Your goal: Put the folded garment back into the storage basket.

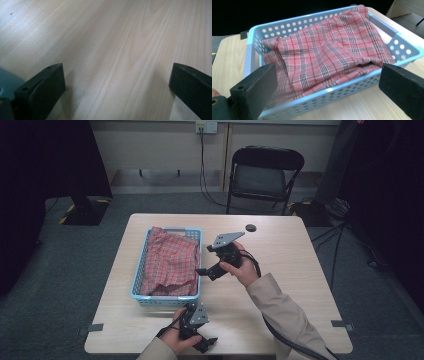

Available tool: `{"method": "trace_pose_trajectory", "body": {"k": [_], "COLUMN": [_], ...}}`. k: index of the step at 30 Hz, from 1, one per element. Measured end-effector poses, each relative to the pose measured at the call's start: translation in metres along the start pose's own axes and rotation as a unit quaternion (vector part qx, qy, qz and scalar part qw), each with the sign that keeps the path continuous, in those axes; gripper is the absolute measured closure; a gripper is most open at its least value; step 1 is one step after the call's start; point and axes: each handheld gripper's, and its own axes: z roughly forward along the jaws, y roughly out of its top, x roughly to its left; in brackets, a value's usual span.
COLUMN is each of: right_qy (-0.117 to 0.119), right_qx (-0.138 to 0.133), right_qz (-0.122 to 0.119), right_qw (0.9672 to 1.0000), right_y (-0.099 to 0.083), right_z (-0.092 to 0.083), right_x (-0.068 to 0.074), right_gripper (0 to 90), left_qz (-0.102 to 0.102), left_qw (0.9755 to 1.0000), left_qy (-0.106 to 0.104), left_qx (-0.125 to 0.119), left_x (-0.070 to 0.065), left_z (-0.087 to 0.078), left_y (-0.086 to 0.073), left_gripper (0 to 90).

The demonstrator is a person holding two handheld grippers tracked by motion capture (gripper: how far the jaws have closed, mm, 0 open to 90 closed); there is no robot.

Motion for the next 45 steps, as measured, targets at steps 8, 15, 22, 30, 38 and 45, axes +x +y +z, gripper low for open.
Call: {"method": "trace_pose_trajectory", "body": {"k": [8,15,22,30,38,45], "right_qy": [0.002,0.003,0.002,0.0,0.001,-0.003], "right_qx": [0.005,0.008,0.01,0.013,0.018,0.013], "right_qz": [0.002,0.003,0.002,0.0,0.004,0.012], "right_qw": [1.0,1.0,0.9999,0.9999,0.9998,0.9998], "right_y": [-0.01,-0.019,-0.028,-0.036,-0.042,-0.046], "right_z": [-0.004,-0.006,-0.008,-0.011,-0.015,-0.021], "right_x": [-0.003,-0.004,-0.004,-0.005,-0.007,-0.011], "right_gripper": [1.0,1.0,1.0,0.8,0.8,0.7], "left_qz": [0.0,0.0,0.0,0.0,0.0,0.0], "left_qw": [1.0,1.0,1.0,1.0,1.0,1.0], "left_qy": [0.0,0.001,0.0,0.0,0.0,0.0], "left_qx": [0.0,0.0,0.0,0.0,0.0,0.0], "left_x": [0.0,0.0,0.0,0.0,0.0,0.0], "left_z": [0.0,0.0,0.0,0.0,0.0,0.0], "left_y": [0.0,0.0,0.0,0.0,0.0,0.0], "left_gripper": [0.0,0.0,0.0,0.0,0.0,0.0]}}
